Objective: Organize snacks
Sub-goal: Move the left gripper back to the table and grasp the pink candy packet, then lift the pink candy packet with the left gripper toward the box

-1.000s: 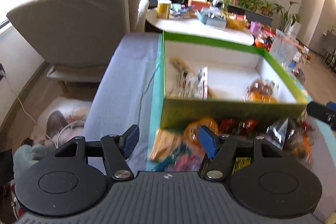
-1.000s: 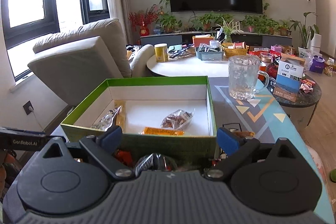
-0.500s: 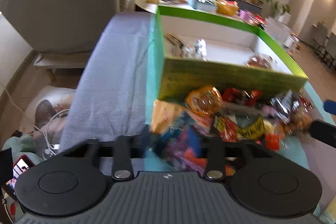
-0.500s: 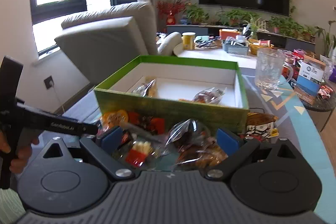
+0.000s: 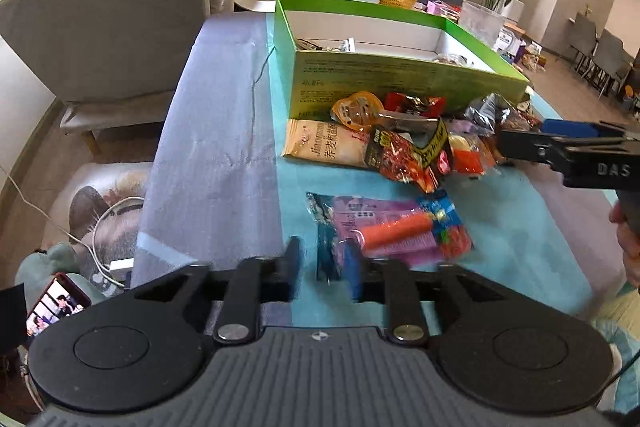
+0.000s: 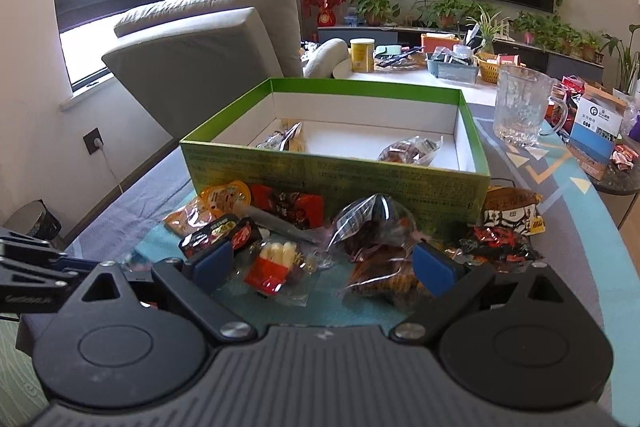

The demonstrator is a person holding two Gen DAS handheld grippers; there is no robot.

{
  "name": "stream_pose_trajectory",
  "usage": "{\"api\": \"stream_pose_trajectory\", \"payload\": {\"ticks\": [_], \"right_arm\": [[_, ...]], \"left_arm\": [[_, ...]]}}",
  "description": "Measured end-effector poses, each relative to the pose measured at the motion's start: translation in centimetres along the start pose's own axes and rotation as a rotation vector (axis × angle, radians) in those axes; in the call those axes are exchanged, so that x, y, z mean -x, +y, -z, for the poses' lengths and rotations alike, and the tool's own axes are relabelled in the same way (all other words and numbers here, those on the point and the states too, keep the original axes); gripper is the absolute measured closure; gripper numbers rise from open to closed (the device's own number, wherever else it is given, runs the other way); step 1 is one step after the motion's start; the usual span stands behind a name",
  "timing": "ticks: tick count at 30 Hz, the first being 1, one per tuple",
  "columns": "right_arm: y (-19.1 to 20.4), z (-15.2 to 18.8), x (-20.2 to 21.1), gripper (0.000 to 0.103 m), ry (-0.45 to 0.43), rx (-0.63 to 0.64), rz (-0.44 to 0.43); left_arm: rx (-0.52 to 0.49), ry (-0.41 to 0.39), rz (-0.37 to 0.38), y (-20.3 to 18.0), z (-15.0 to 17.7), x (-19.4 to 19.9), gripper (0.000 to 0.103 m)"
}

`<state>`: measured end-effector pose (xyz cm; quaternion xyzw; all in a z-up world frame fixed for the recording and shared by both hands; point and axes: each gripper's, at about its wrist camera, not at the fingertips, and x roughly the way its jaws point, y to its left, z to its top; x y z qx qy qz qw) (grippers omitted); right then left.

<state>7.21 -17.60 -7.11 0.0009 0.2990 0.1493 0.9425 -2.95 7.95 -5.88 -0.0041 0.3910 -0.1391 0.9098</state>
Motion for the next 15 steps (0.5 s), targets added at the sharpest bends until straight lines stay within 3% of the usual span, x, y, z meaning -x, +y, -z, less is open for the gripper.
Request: {"api": "stream_pose_trajectory", "payload": {"ticks": [4, 10, 15], "right_arm": [[0.4, 0.2, 0.1, 0.052, 0.008, 0.008, -0.009], [0.6, 0.5, 0.1, 0.052, 0.024, 0.019, -0.004], [1.0, 0.7, -0.3, 0.052, 0.051, 0.032, -0.016]], "left_arm": [[-0.063, -0.085, -0.018, -0.4, -0.6, 0.3, 0.047], [-0.008, -0.05, -0.025, 0.3, -2.1, -2.1, 0.048], [-0.126, -0.128, 0.043, 0.1, -2.6, -0.2, 0.048]]}}
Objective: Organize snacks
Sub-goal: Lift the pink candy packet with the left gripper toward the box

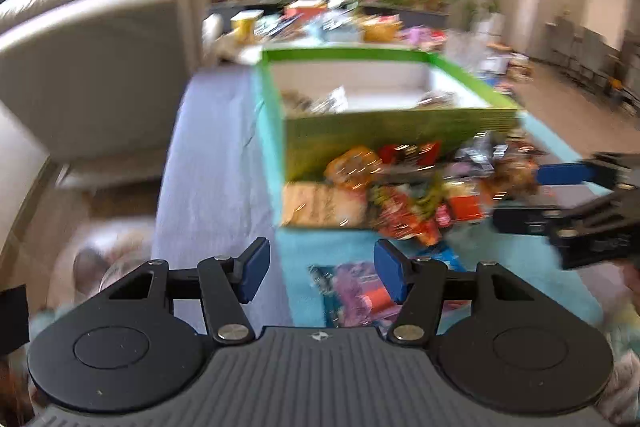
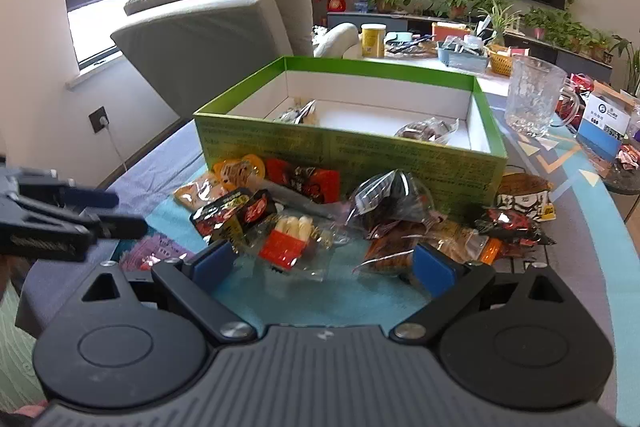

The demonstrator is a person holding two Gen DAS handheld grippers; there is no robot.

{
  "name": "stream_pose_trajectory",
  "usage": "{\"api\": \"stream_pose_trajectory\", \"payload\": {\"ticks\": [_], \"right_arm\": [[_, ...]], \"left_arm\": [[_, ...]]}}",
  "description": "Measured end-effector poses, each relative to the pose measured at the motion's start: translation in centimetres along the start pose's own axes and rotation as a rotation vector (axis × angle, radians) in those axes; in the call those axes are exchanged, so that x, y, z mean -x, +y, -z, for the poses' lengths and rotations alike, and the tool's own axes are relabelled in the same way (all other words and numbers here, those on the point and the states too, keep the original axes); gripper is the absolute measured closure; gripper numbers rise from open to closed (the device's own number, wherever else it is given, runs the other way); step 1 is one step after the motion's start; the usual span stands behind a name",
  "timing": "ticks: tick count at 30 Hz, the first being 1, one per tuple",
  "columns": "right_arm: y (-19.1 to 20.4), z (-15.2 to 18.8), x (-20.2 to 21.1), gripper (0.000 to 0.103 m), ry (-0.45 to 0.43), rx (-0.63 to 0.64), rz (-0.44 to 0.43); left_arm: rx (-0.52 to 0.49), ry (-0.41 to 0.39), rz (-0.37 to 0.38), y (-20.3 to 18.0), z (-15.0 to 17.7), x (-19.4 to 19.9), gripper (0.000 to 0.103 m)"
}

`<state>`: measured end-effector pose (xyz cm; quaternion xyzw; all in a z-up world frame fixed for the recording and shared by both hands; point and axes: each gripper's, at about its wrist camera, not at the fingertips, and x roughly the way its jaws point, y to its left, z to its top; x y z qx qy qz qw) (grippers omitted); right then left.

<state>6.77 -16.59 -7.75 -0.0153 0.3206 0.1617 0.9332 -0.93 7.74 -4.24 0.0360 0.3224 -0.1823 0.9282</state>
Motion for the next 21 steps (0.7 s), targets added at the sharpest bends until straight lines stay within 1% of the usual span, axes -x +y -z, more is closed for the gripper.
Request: {"api": "stream_pose_trajectory", "payload": {"ticks": [3, 4, 5, 9, 11, 12, 14, 16, 19, 21], "right_arm": [[0.4, 0.0, -0.3, 0.052, 0.008, -0.002, -0.009], [0.4, 0.0, -0.4, 0.052, 0.01, 0.0, -0.008], [0.5, -0.1, -0.5, 0.052, 0.013, 0.003, -0.007], [0.4, 0.0, -0.2, 0.052, 0.014, 0.008, 0.008], [0.2, 0.0, -0.1, 0.052, 0.016, 0.006, 0.022], [0.1, 0.0, -0.1, 0.052, 0.018, 0.003, 0.028], [-0.2, 0.0, -0.1, 0.052, 0.022, -0.007, 0.035], [-0.3, 0.0, -0.2, 0.052, 0.027, -0.017, 0.04], [-0.3, 0.0, -0.4, 0.052, 0.034, -0.02, 0.042], [-0.3, 0.0, -0.4, 0.052, 0.033, -0.018, 0.043]], "left_arm": [[-0.107, -0.018, 0.111, -0.5, -0.1, 1.0, 0.046], [-0.156, -0.01, 0.145, -0.9, -0.1, 1.0, 0.046], [-0.202, -0.001, 0.162, -1.2, 0.0, 0.8, 0.046], [-0.377, 0.085, 0.141, -2.6, 0.9, -1.0, 0.046], [-0.432, 0.115, 0.142, -2.7, 1.2, -1.8, 0.046], [-0.444, 0.12, 0.142, -2.6, 1.3, -2.1, 0.046], [-0.447, 0.111, 0.15, -2.4, 1.4, -2.4, 0.045], [-0.411, 0.103, 0.153, -2.1, 1.3, -2.9, 0.045], [-0.297, 0.102, 0.143, -1.8, 1.4, -3.1, 0.045], [-0.222, 0.097, 0.112, -2.0, 2.0, -2.4, 0.045]]}}
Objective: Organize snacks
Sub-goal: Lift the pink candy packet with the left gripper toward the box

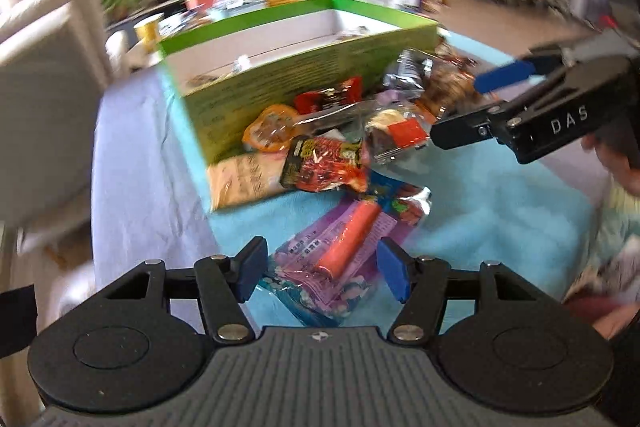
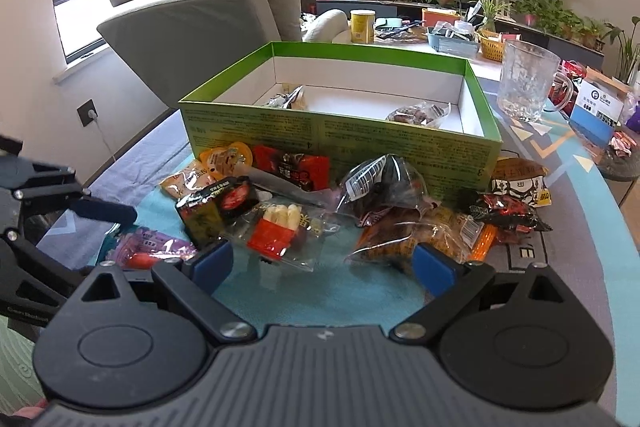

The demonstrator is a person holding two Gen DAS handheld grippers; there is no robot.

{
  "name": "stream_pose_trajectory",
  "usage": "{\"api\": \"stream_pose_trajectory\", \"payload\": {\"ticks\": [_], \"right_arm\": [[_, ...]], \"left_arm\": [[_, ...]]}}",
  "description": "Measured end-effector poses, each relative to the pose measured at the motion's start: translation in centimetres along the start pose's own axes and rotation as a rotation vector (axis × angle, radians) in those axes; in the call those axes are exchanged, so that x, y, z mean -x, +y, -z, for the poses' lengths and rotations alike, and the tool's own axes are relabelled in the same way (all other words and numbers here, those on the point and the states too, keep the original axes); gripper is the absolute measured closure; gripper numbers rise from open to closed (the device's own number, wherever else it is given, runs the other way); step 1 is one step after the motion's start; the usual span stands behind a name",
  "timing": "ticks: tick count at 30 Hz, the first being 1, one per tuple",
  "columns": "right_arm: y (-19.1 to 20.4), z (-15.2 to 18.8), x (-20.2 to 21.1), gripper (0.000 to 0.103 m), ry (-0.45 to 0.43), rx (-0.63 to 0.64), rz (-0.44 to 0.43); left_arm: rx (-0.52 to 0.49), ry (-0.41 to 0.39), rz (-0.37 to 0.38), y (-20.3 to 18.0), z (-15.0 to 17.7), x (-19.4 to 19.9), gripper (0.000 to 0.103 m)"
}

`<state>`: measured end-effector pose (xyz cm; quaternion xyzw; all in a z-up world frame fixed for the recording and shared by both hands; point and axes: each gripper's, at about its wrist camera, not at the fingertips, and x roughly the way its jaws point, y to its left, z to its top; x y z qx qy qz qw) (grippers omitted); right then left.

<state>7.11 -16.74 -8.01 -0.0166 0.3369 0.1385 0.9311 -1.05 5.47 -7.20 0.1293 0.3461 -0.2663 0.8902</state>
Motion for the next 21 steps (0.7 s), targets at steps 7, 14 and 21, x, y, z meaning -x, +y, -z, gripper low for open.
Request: {"api": "stream_pose_trajectory", "payload": {"ticks": [7, 14, 21], "right_arm": [[-0.2, -0.1, -0.5, 0.052, 0.009, -0.033, -0.023], [0.1, -0.1, -0.1, 0.052, -0.004, -0.027, -0.033], [-0.1, 0.0, -0.1, 0.052, 0.0, -0.029, -0.031]], "left_arm": [[0.203, 0.006, -0.027, -0.5, 1.3, 2.3, 0.045], [0.094, 0.03, -0.017, -0.6, 0.4, 2.1, 0.044], [0.037, 0.061, 0.013, -0.5, 0.8, 0.9, 0.041]]}}
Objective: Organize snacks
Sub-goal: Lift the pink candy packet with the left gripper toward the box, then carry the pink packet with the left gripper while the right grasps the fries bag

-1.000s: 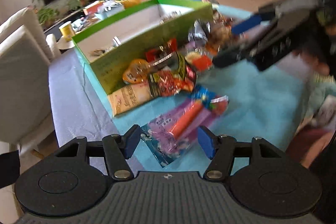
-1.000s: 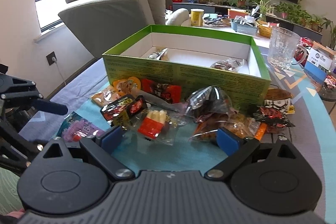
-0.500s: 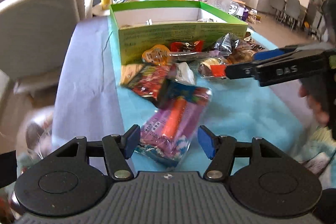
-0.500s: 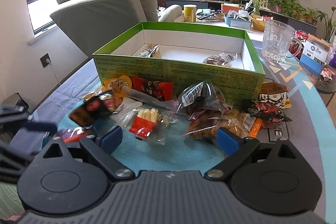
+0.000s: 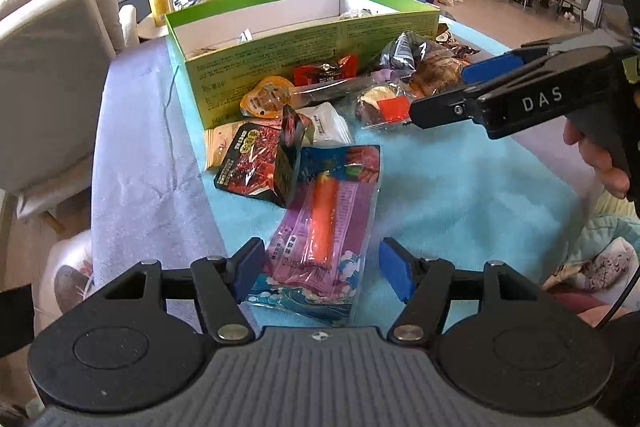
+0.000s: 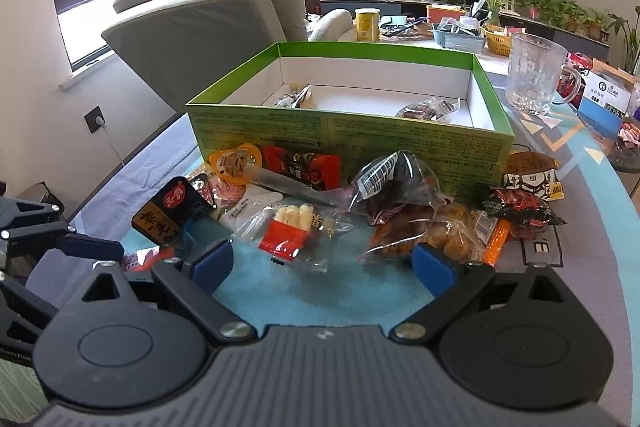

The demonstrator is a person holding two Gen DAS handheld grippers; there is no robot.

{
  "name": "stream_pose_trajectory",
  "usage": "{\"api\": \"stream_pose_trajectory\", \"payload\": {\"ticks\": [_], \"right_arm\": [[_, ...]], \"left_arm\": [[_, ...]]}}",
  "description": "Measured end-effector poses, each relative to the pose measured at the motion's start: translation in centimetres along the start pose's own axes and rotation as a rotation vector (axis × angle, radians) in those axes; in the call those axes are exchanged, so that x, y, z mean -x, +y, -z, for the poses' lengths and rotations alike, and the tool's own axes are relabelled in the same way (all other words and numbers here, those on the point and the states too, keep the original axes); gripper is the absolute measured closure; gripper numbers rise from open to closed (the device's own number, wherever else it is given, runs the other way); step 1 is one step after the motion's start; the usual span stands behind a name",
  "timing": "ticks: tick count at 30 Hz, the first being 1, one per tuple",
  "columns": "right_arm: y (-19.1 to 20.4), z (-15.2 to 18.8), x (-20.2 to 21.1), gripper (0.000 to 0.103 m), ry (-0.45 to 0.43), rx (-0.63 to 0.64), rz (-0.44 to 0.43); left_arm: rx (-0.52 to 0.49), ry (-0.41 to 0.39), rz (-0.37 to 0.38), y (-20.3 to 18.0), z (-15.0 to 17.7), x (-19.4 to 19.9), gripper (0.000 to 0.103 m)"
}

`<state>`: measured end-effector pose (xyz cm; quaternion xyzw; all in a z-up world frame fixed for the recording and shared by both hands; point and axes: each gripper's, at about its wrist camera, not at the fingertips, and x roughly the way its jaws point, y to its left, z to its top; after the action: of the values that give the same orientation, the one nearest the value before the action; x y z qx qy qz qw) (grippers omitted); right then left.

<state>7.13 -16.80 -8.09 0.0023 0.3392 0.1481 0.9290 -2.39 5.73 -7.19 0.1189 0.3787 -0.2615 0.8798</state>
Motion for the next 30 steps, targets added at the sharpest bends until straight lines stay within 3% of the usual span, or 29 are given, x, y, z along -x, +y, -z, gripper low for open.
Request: {"api": "stream_pose_trajectory", "payload": {"ticks": [6, 11, 17, 23, 30], "right_arm": [[0.3, -0.1, -0.5, 0.052, 0.006, -0.011, -0.022], [0.8, -0.5, -1.3, 0.052, 0.009, -0.017, -0.031], [2.0, -1.0, -2.8, 0.052, 0.015, 0.011, -0.006], [2.7, -1.2, -3.8, 0.052, 0.035, 0.03, 0.022], [2.8, -1.0, -4.0, 0.052, 0.045, 0.04, 0.02]], "left_arm": [[-0.012, -0.024, -0.044, 0.2, -0.3, 0.7, 0.042], [-0.028, 0.001, -0.013, 0.6, -0.2, -0.2, 0.04], [0.057, -0.051, 0.018, 1.0, 0.0, -0.5, 0.037], [0.144, -0.099, 0.038, 1.1, 0.3, 0.4, 0.051], [0.165, -0.117, 0.03, 0.7, -0.1, 1.5, 0.07]]}}
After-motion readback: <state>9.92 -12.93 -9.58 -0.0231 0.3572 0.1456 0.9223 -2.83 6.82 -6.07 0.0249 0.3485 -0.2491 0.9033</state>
